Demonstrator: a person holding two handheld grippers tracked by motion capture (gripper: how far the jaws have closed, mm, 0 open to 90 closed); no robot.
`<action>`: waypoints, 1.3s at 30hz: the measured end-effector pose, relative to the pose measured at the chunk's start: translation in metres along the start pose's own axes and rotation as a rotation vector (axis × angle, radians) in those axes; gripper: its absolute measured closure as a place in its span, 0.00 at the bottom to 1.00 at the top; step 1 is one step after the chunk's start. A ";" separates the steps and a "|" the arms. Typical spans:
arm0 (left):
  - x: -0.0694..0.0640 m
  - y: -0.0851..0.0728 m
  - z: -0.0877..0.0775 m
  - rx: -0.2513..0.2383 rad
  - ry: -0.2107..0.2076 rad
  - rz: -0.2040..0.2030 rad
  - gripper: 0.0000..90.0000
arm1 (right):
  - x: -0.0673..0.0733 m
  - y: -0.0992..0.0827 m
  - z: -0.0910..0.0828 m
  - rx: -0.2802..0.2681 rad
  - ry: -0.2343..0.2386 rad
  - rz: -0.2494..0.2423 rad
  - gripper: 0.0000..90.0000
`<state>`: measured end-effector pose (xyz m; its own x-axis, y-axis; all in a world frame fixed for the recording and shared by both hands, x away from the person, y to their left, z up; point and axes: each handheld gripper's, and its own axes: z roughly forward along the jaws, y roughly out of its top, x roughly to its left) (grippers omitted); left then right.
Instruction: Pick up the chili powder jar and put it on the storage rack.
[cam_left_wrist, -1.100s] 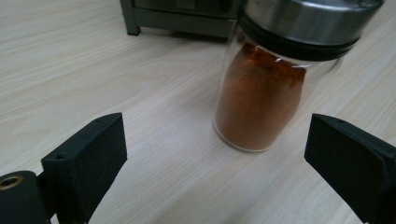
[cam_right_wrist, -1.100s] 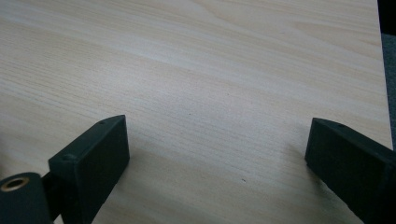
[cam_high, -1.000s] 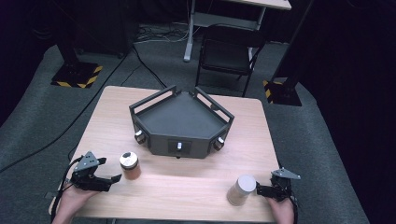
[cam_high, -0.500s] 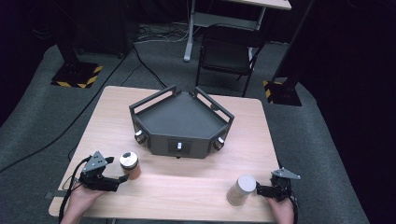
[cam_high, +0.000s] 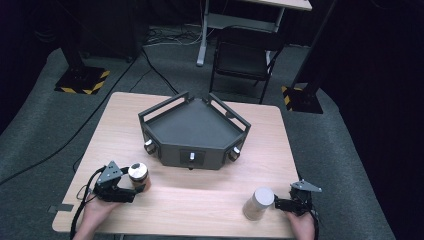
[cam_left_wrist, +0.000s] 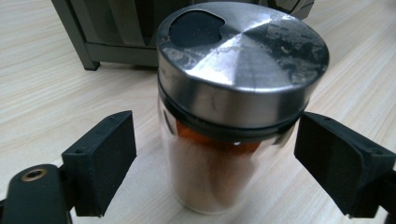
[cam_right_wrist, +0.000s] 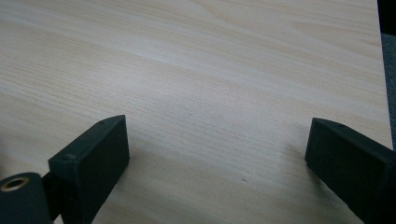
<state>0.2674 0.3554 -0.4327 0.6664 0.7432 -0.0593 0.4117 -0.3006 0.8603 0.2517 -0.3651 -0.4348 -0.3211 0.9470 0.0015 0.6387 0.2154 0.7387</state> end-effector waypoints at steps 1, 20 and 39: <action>0.000 0.000 0.001 -0.001 0.000 0.001 0.15 | 0.000 0.000 0.000 0.000 0.000 0.000 0.06; 0.001 -0.006 0.013 -0.028 -0.009 0.021 0.35 | 0.000 0.000 0.000 0.000 -0.001 0.001 0.06; -0.003 0.006 0.000 -0.087 -0.003 0.024 0.35 | 0.000 0.000 0.000 0.000 -0.001 0.001 0.06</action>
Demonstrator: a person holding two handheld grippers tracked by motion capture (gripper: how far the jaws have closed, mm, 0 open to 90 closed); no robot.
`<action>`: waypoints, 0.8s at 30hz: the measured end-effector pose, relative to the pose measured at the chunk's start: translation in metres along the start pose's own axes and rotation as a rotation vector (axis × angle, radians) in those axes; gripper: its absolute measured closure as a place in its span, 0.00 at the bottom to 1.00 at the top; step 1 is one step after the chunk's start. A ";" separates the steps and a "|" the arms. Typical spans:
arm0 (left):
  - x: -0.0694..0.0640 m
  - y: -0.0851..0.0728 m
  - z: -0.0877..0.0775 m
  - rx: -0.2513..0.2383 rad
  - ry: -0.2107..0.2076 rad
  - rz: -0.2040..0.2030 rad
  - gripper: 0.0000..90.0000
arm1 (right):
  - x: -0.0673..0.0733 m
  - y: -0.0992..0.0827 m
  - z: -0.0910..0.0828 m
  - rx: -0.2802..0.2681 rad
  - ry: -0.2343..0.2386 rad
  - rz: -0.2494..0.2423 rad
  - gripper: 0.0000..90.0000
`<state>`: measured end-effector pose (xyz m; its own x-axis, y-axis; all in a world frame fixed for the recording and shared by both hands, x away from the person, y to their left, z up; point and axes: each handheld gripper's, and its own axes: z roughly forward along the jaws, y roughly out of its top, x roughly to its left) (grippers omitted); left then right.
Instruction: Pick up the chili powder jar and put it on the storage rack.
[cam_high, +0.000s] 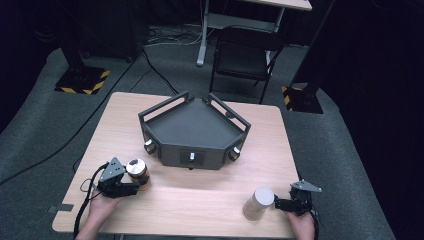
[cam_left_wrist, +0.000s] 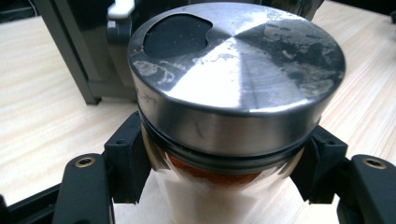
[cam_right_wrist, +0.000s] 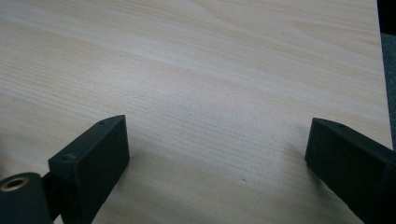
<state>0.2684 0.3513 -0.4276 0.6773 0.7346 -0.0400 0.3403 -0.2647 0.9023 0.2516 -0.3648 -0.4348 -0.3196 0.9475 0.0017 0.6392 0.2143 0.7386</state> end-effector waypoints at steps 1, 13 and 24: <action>-0.001 0.002 -0.001 -0.004 0.002 0.001 0.35 | 0.000 0.000 0.000 0.000 0.000 0.000 0.06; -0.004 0.026 -0.007 -0.039 0.012 0.006 0.35 | 0.000 0.000 0.000 0.000 0.000 0.000 0.06; -0.005 0.046 -0.007 -0.066 0.008 0.014 0.35 | 0.000 0.000 0.000 0.000 0.000 0.000 0.06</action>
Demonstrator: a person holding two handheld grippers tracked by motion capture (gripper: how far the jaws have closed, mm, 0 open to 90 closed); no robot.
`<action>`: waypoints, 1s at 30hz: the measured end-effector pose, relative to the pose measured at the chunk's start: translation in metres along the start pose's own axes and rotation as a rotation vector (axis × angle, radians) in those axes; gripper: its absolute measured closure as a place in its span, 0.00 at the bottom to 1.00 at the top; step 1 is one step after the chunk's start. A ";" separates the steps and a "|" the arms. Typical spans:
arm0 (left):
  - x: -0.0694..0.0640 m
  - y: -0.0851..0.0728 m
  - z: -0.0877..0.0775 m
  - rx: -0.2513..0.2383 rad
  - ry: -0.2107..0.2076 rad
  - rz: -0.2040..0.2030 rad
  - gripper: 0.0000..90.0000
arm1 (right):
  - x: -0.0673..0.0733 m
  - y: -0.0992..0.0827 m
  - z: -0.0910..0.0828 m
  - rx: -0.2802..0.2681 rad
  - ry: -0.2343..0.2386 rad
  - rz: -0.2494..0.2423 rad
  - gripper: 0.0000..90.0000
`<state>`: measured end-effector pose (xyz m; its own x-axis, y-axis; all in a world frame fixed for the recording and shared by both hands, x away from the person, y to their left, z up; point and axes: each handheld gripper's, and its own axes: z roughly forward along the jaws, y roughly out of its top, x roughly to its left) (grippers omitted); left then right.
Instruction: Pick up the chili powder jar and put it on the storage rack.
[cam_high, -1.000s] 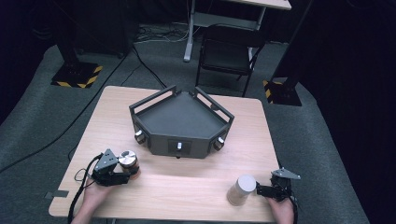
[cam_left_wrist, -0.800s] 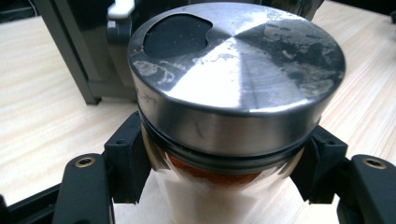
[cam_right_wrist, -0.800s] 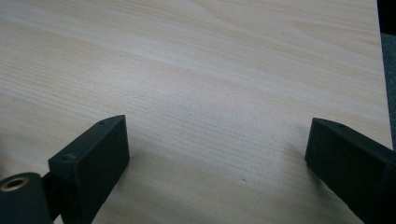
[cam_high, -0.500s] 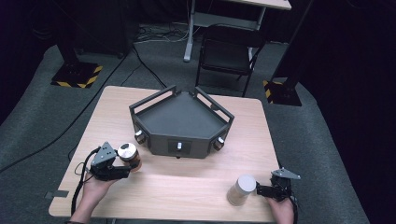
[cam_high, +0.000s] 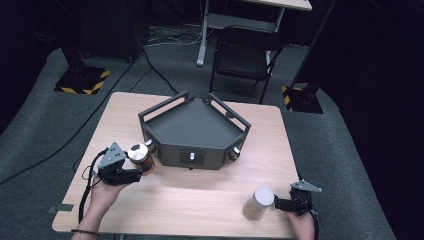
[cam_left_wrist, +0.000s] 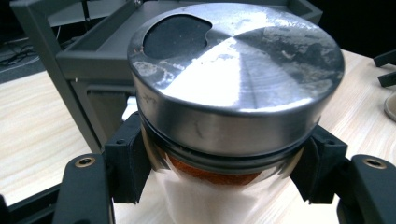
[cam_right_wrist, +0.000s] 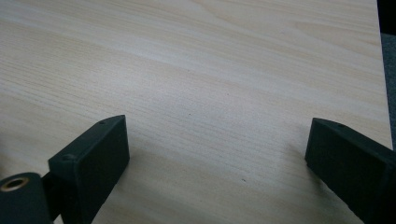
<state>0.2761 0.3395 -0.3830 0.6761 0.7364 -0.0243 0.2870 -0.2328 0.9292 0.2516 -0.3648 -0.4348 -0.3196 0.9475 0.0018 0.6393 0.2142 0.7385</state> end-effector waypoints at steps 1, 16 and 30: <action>0.000 0.002 0.000 0.000 0.001 0.003 0.35 | 0.000 0.000 0.000 0.000 0.000 0.000 0.06; -0.001 0.033 0.007 -0.015 0.007 0.012 0.35 | 0.000 0.000 0.000 0.000 0.000 0.001 0.06; -0.002 0.063 0.020 -0.046 0.003 0.014 0.35 | 0.000 0.000 0.000 0.000 0.000 0.001 0.06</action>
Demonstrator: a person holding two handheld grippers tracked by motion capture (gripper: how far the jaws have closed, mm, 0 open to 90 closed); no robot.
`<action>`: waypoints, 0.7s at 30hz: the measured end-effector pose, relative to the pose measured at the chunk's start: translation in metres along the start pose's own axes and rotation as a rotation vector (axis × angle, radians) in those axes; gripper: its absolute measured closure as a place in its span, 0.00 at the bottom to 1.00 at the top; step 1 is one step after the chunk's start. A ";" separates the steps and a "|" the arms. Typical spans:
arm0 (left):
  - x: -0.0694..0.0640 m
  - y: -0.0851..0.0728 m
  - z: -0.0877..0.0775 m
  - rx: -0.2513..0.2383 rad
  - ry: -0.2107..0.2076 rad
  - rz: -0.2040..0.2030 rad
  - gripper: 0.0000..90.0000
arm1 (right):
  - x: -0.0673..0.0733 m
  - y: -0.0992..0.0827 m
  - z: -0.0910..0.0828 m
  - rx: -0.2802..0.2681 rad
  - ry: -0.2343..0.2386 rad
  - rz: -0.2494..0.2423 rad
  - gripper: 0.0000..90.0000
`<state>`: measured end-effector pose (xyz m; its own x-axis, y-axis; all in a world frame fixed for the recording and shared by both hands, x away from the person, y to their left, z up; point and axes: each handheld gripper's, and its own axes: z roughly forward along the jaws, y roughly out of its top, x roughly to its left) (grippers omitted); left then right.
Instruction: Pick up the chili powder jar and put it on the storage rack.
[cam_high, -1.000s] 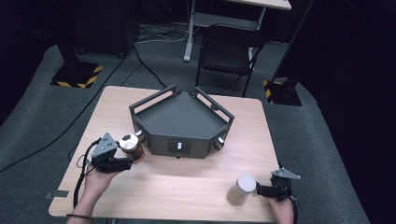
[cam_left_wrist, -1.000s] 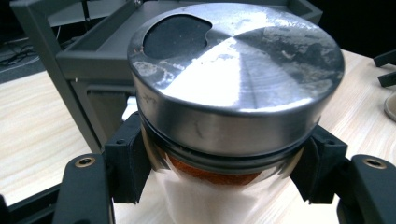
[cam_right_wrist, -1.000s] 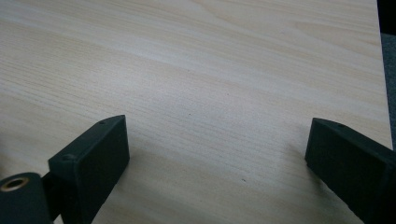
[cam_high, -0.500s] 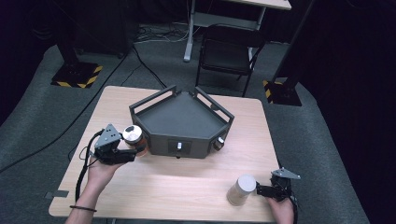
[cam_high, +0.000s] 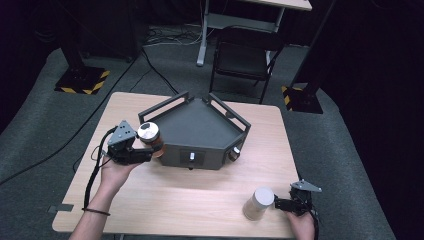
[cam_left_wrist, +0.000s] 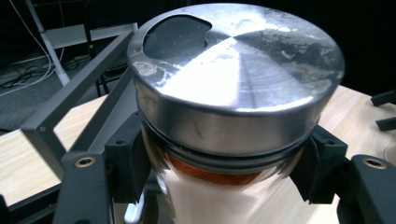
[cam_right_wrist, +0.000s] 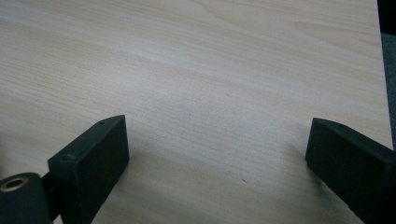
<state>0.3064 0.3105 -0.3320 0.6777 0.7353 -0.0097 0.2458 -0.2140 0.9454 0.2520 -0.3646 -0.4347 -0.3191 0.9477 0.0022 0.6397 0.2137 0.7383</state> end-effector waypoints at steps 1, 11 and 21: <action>0.000 0.003 0.002 0.001 0.003 0.001 0.35 | 0.000 0.000 0.000 0.000 0.000 0.000 0.06; 0.000 0.024 0.021 0.005 0.028 0.003 0.35 | 0.000 0.000 0.000 0.000 0.000 0.000 0.06; -0.004 0.035 0.045 0.029 0.064 0.007 0.35 | 0.000 0.000 0.000 0.000 0.001 0.000 0.06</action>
<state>0.3439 0.2713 -0.3138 0.6343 0.7729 0.0184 0.2616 -0.2370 0.9356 0.2522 -0.3647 -0.4347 -0.3197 0.9475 0.0023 0.6399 0.2141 0.7380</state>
